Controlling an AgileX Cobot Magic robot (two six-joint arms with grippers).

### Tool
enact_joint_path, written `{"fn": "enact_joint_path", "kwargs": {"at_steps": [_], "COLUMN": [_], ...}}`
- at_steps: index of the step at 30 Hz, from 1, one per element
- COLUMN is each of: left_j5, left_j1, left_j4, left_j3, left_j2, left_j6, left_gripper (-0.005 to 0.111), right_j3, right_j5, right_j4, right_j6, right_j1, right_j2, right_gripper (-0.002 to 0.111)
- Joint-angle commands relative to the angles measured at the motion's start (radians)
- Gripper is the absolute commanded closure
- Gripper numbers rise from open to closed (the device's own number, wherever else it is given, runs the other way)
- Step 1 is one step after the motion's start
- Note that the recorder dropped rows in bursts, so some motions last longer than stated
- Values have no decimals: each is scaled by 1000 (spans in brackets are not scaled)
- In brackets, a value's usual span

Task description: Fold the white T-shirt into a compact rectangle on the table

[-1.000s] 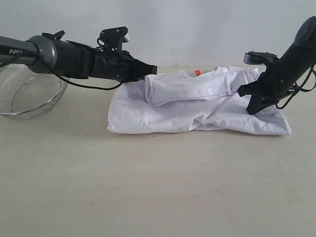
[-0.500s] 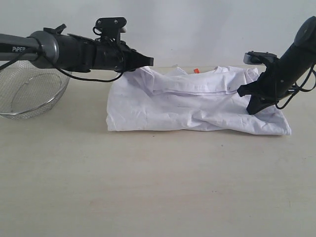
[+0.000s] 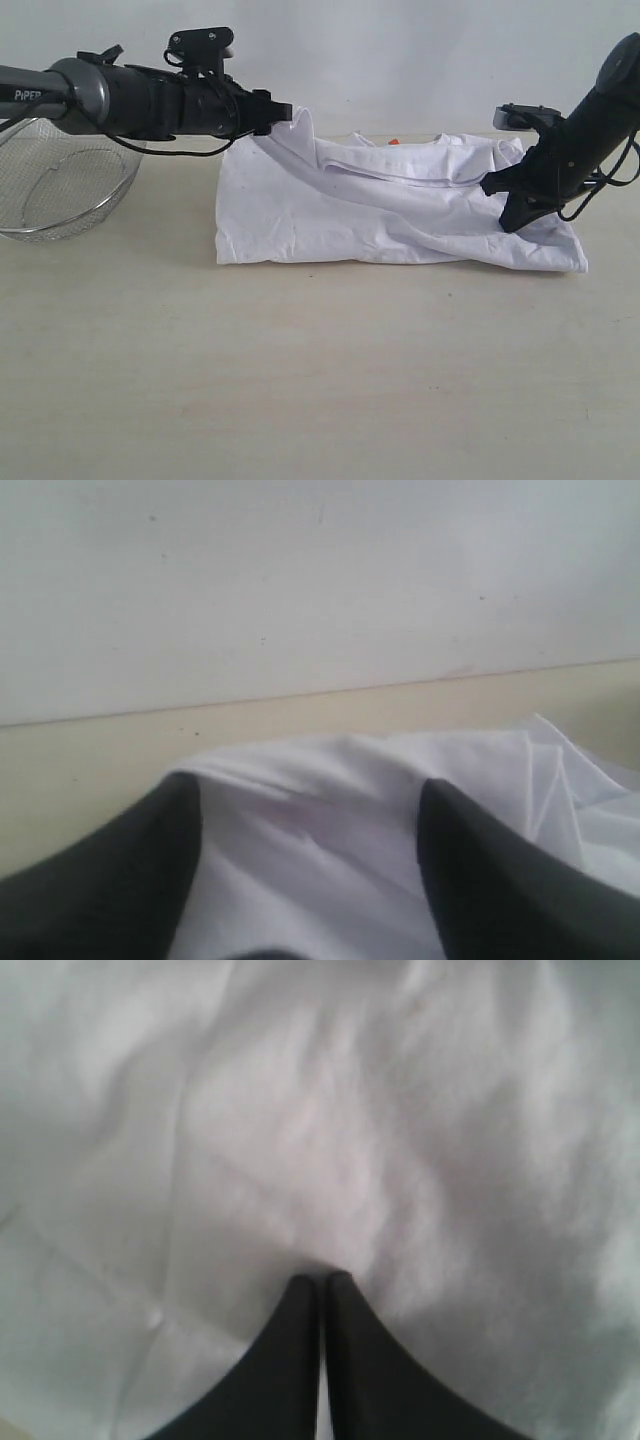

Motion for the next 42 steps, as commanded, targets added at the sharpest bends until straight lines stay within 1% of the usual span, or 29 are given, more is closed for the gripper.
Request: {"fn": "enact_joint_path", "kwargs": {"at_steps": [1,4,5,8,11,14,18,20,24,27,33,35,37,38,41,42], "left_j5": [51,102,122,175,185,200,233,273,400,450,432,438,478,513,539,589], "left_j1": [4,4,4,4,6,6,8,15,17,17,19,21,25,25,25,25], "left_j4": [-10,-10,-8,-30,-25,64,276,420,692,837,1033,1048,1048,1056,1077,1089], "left_j3": [-7,-7,-7,-7,-4,-2,57,92,148,153,153,153,153,153,153,153], "left_j2": [-21,-19,-19,-21,-21,-26,-64,-77,-74,-63,-32,-20,-10,-2,-2,-2], "left_j6": [-2,-10,-11,-14,-18,-27,-187,-313,-593,-762,-976,-987,-987,-987,-987,-979], "left_gripper": [70,100,102,102,102,102,102,102,102,102,102,102,102,102,102,102], "right_j3": [3,3,3,3,3,3,3,3,3,3,3,3,3,3,5,5], "right_j5": [-10,-4,-4,-2,4,21,43,45,42,44,22,23,33,36,38,62], "right_j4": [-2,-2,-3,-4,-6,-31,-68,-68,-66,-69,-69,-69,-69,-78,-118,-136], "right_j6": [-9,-9,-9,-9,-9,-11,9,13,35,41,57,62,64,64,82,89], "right_j1": [1,1,1,1,1,1,1,1,1,1,2,2,3,11,40,53], "right_j2": [-2,-2,-2,-2,-2,-2,-2,-7,-22,-41,-33,-21,-11,-1,17,27], "right_gripper": [109,109,109,109,109,109,109,109,109,109,109,109,109,109,109,109]}}
